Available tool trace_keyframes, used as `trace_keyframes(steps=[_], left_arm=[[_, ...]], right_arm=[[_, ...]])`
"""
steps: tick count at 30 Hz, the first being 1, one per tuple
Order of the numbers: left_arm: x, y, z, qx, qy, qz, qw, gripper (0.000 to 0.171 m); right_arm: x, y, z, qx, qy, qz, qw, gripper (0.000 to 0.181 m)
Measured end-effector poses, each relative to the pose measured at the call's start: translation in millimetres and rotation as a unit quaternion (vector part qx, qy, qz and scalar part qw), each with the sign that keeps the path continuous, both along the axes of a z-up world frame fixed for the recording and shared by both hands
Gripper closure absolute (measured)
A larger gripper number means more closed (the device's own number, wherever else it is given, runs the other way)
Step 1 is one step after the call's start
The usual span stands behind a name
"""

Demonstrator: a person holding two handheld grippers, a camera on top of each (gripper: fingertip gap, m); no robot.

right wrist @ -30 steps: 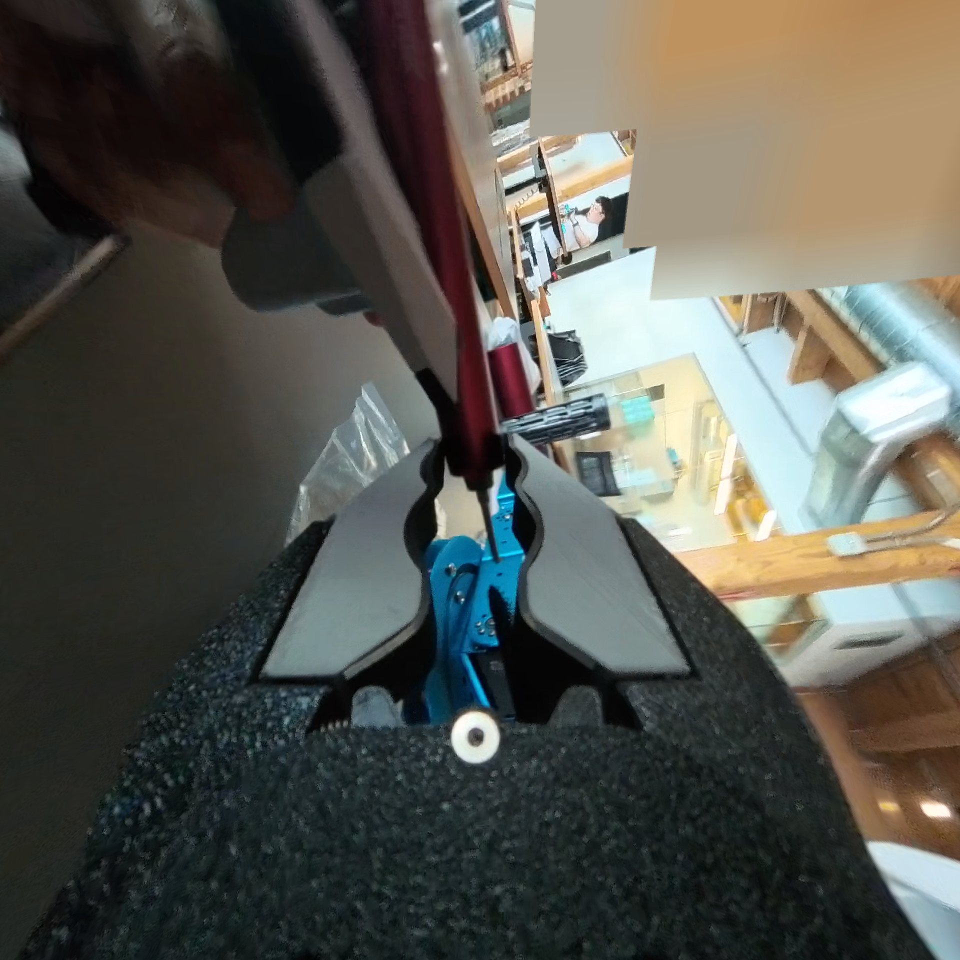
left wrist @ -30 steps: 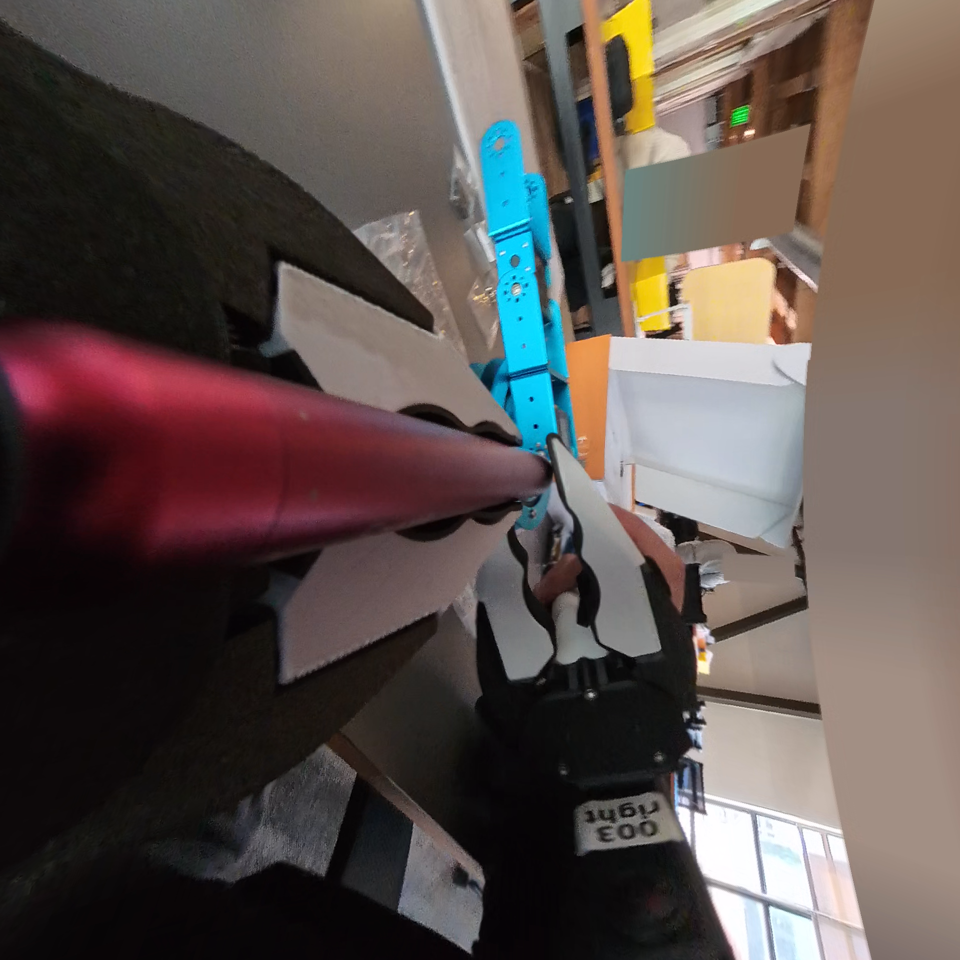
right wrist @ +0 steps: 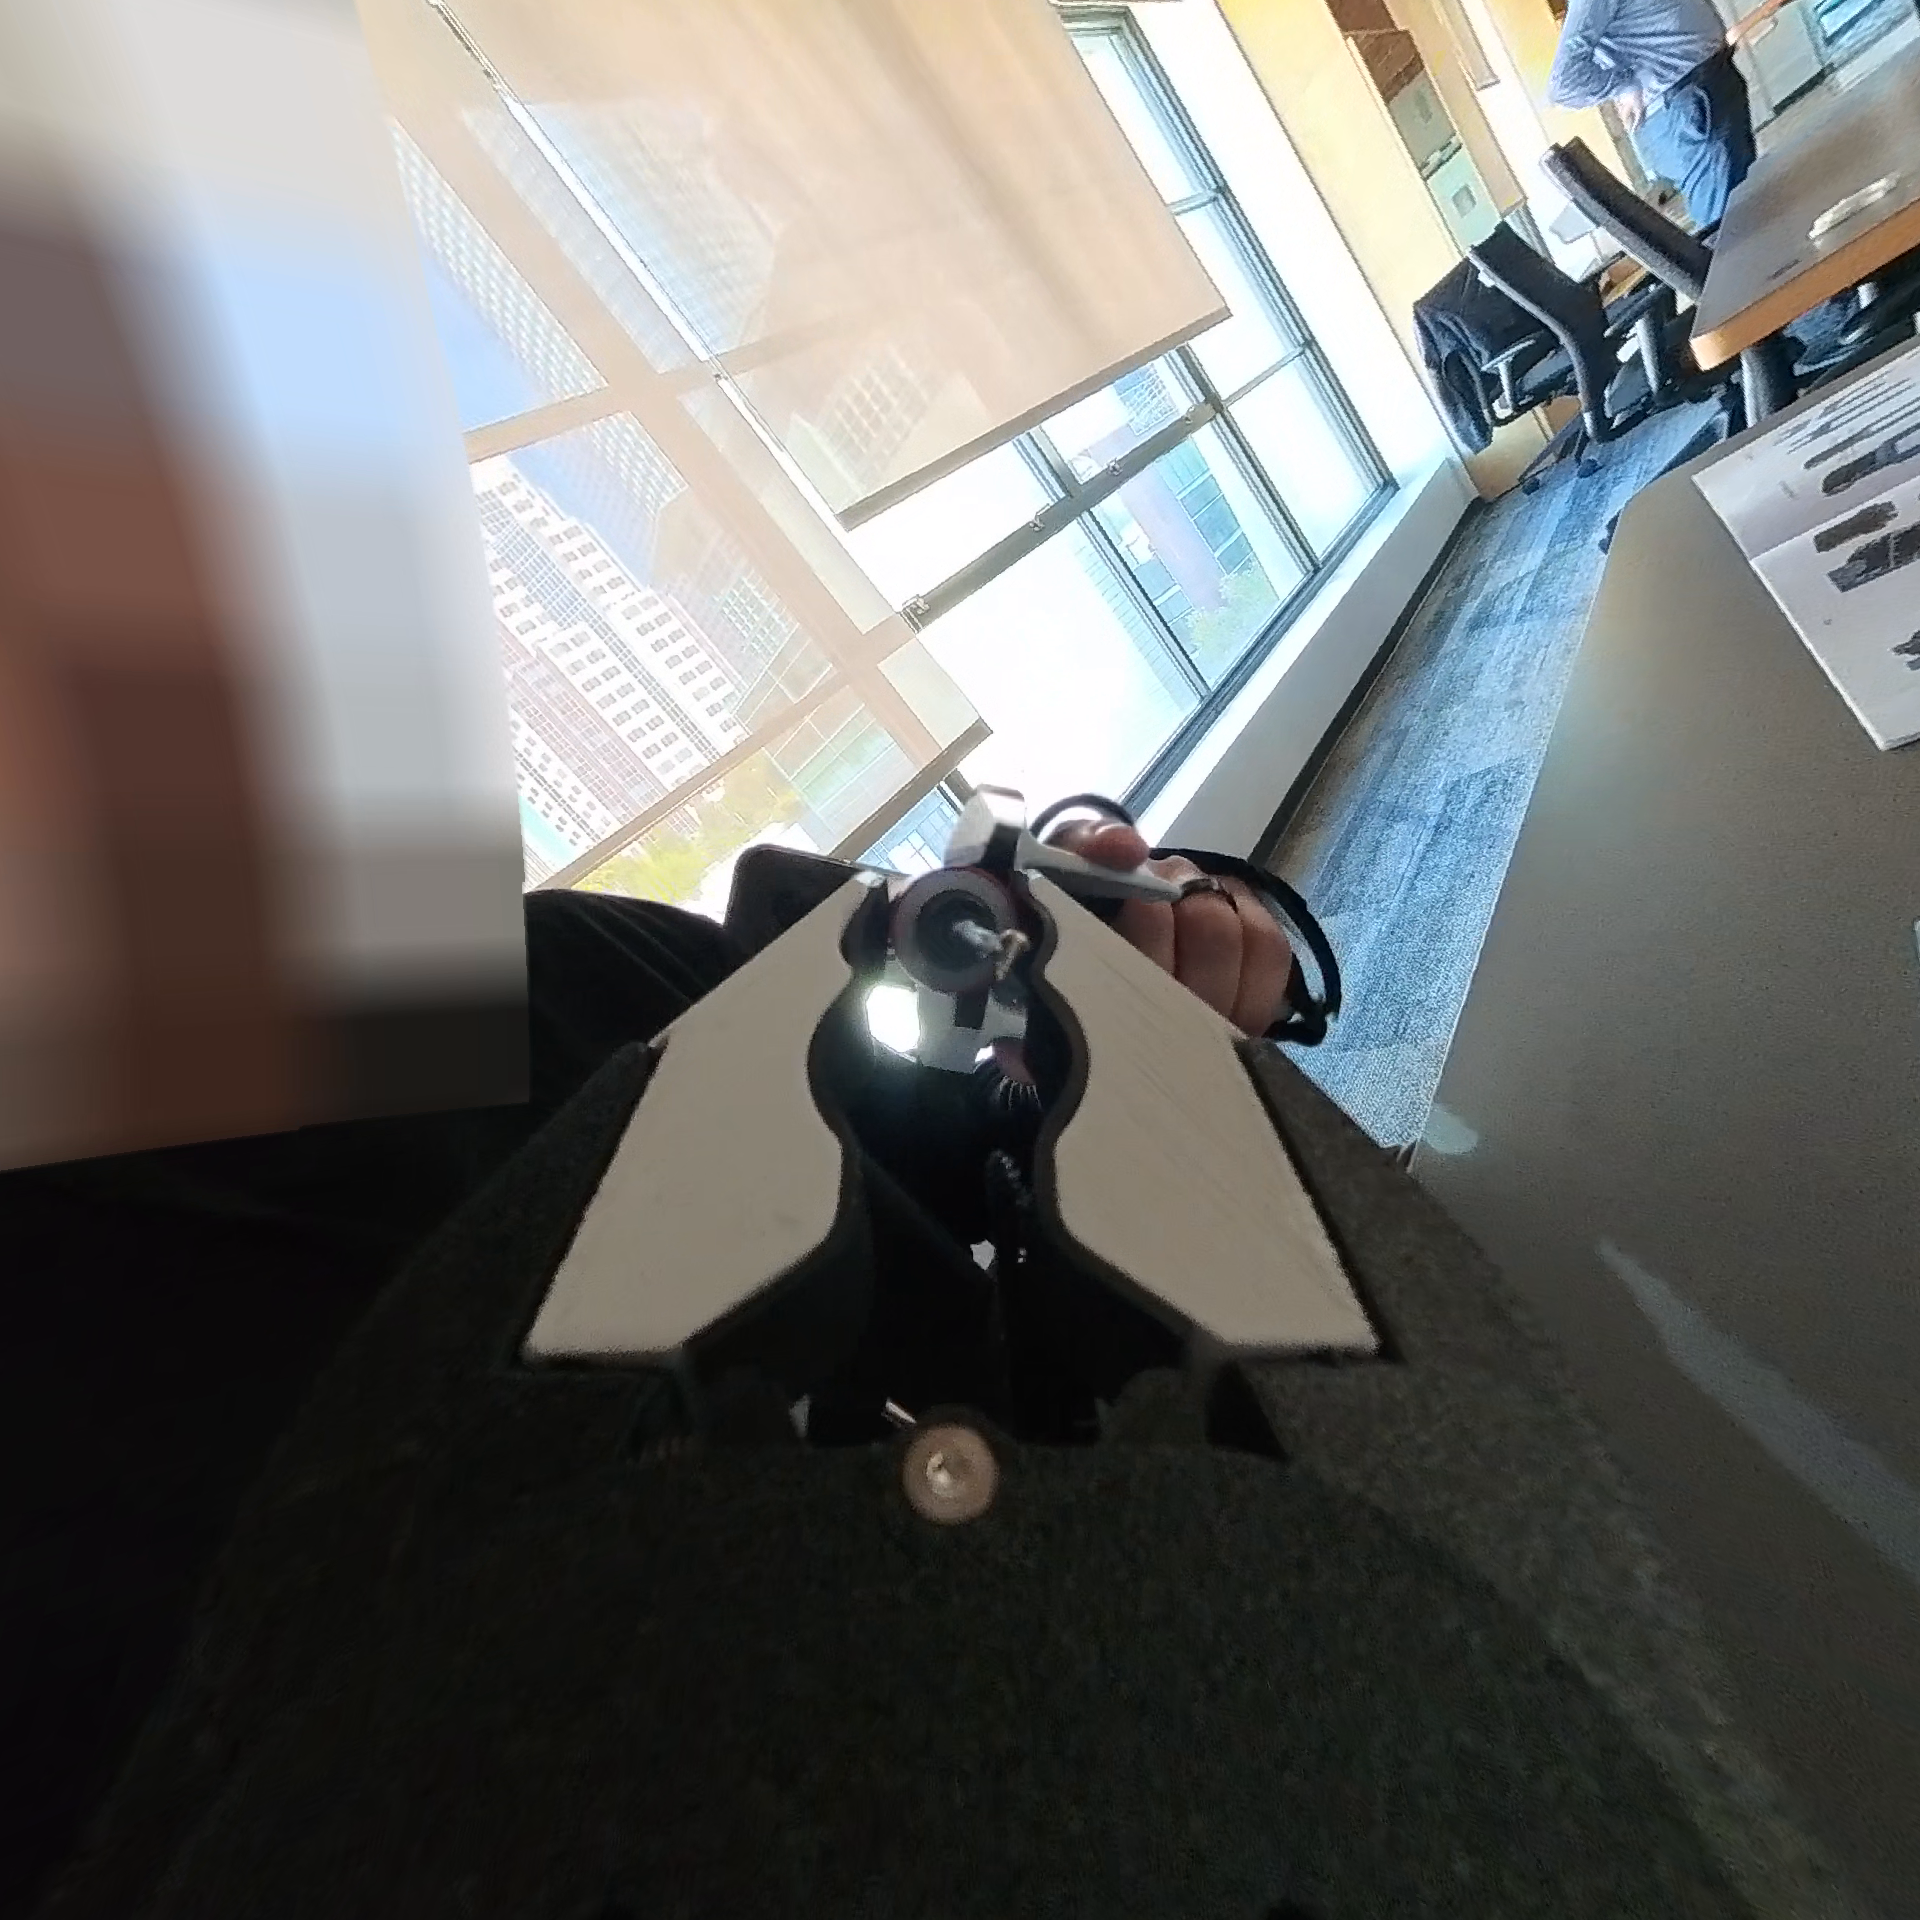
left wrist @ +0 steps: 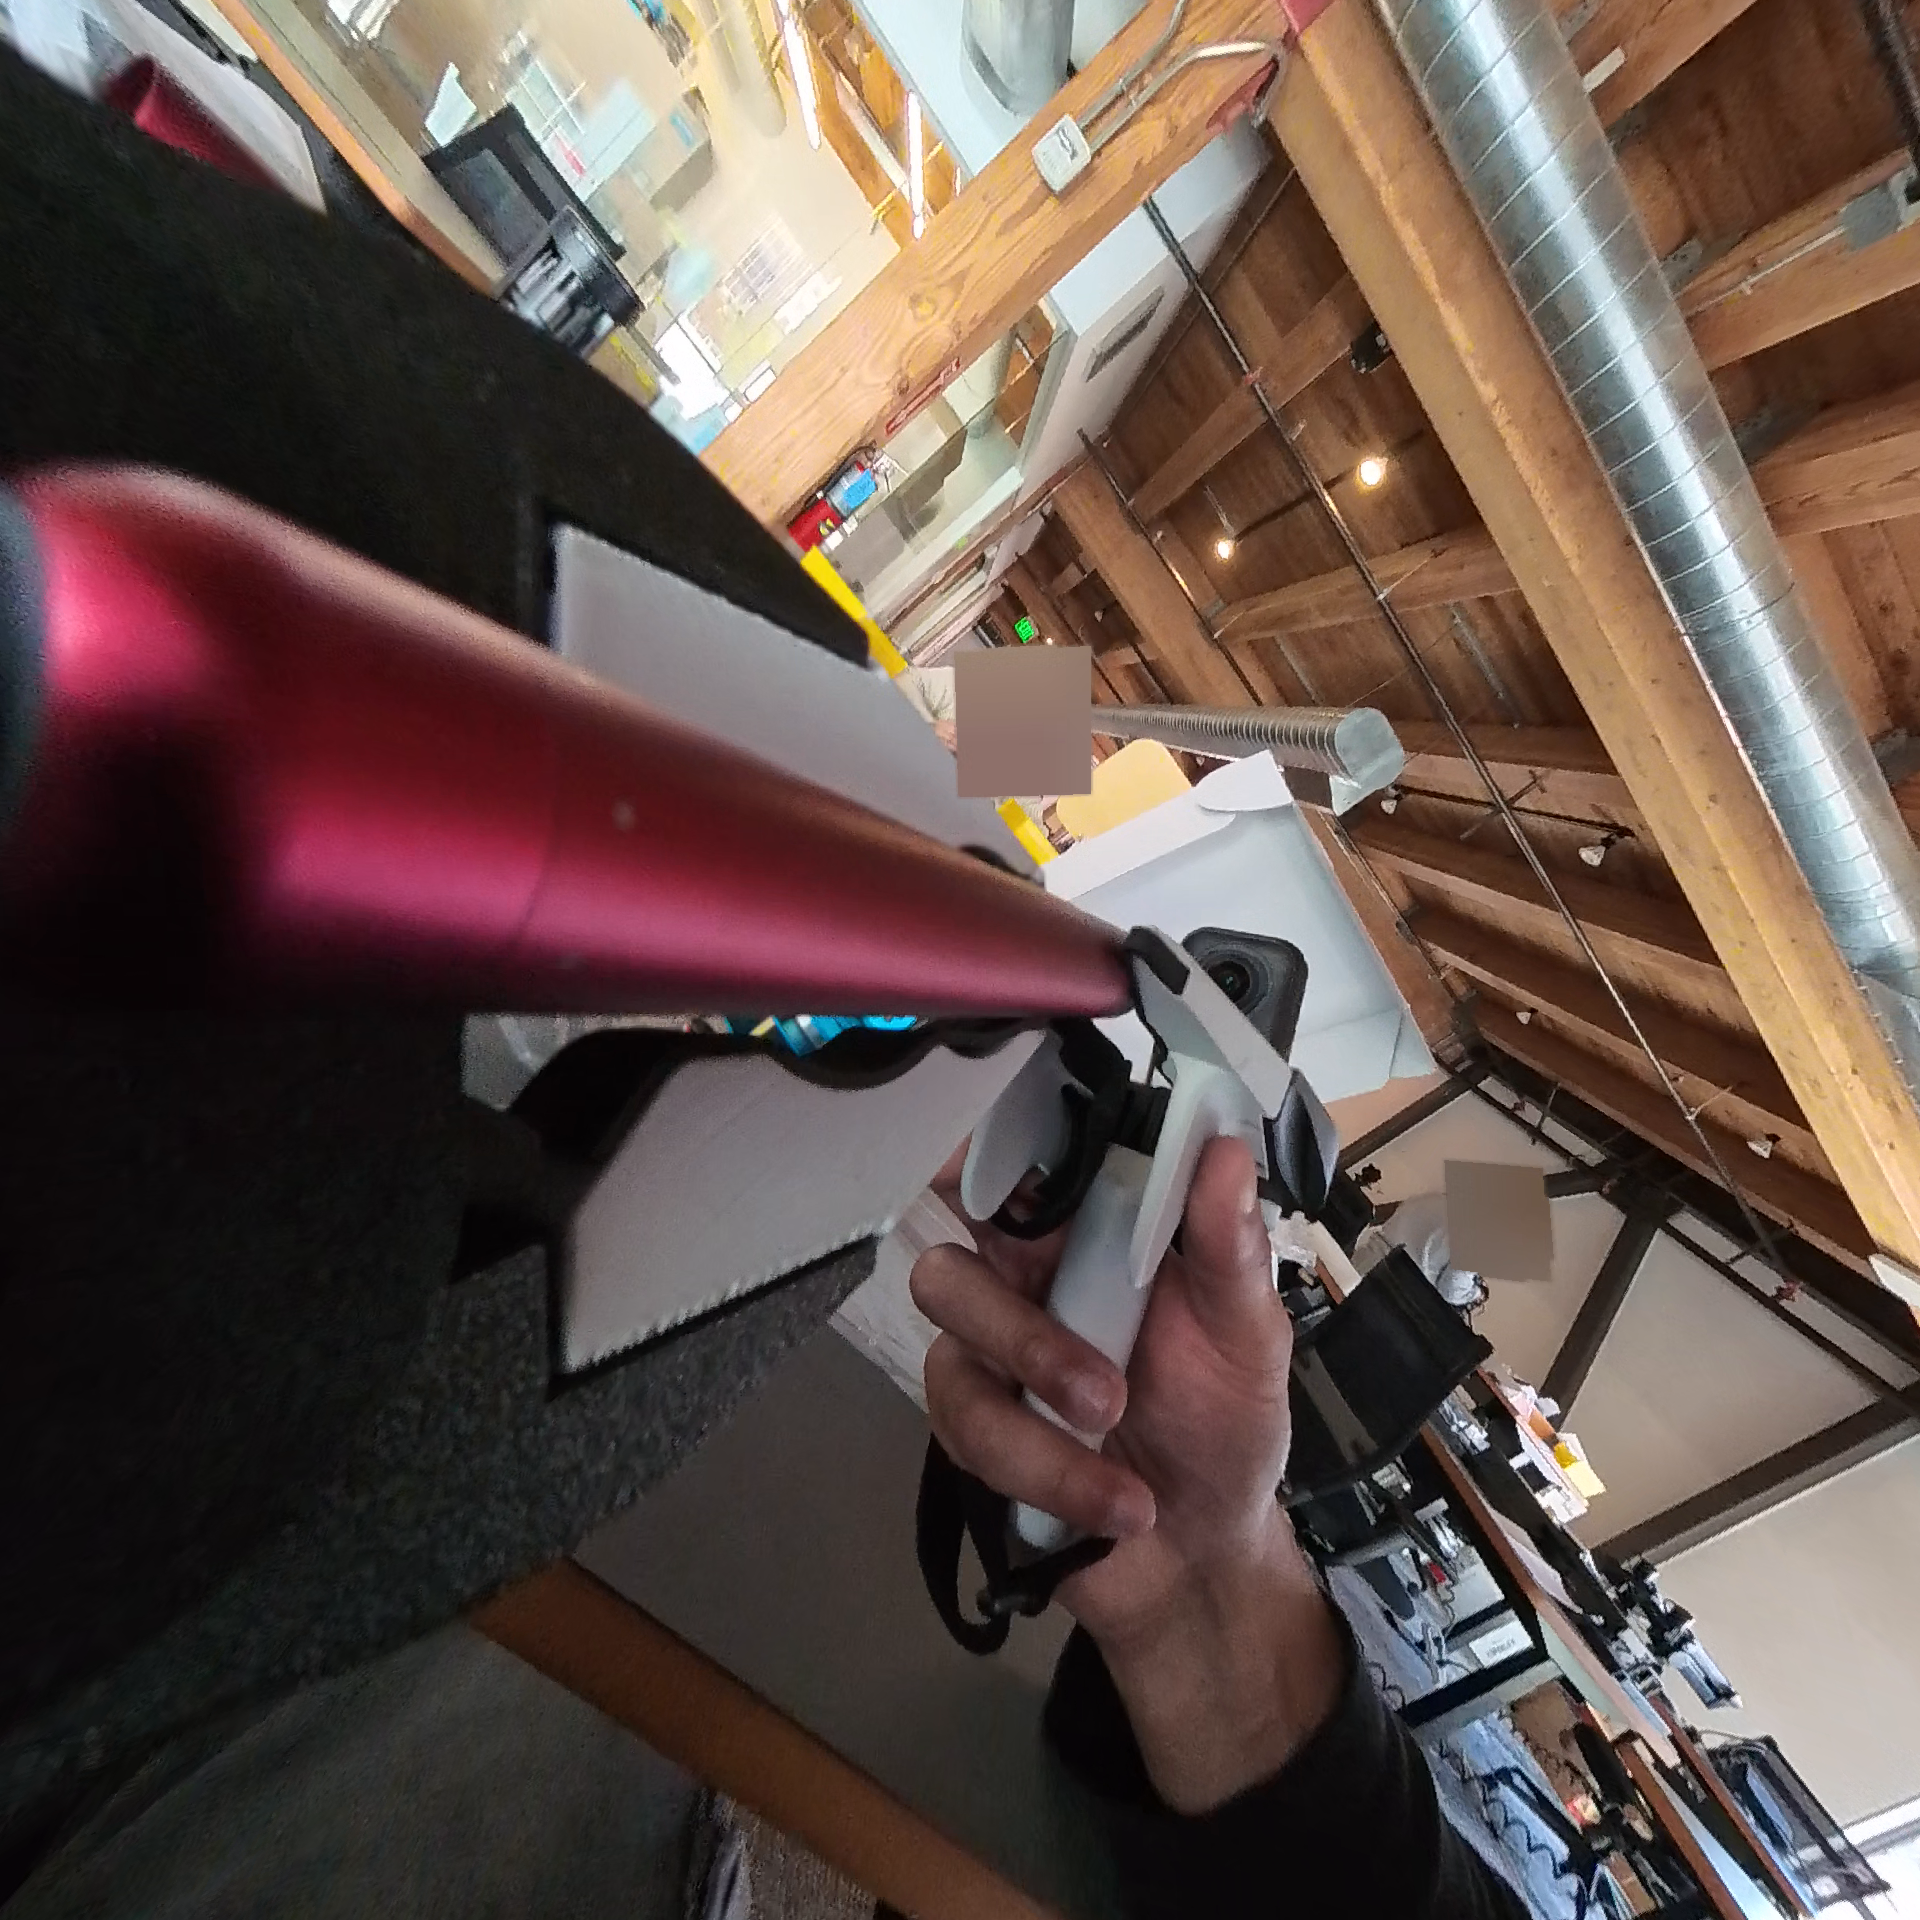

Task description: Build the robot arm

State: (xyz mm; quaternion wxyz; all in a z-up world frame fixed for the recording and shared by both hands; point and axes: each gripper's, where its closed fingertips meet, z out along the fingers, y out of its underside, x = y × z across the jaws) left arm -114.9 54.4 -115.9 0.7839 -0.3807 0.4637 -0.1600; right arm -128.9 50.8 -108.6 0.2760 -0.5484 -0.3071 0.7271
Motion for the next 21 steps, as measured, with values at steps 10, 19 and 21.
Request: trace_keyframes(steps=[10,19,21], left_arm=[[4,0,-8,0.006,0.005,-0.001,1.000,0.151],[8,2,-12,-0.008,0.008,-0.001,1.000,0.151],[8,0,-9,-0.012,0.003,-0.005,1.000,0.151]], right_arm=[[-1,3,-8,-0.032,0.000,0.024,0.999,0.160],[-2,3,-14,-0.061,0.003,0.044,0.997,0.162],[-1,1,-11,-0.045,0.009,0.046,0.998,0.160]])
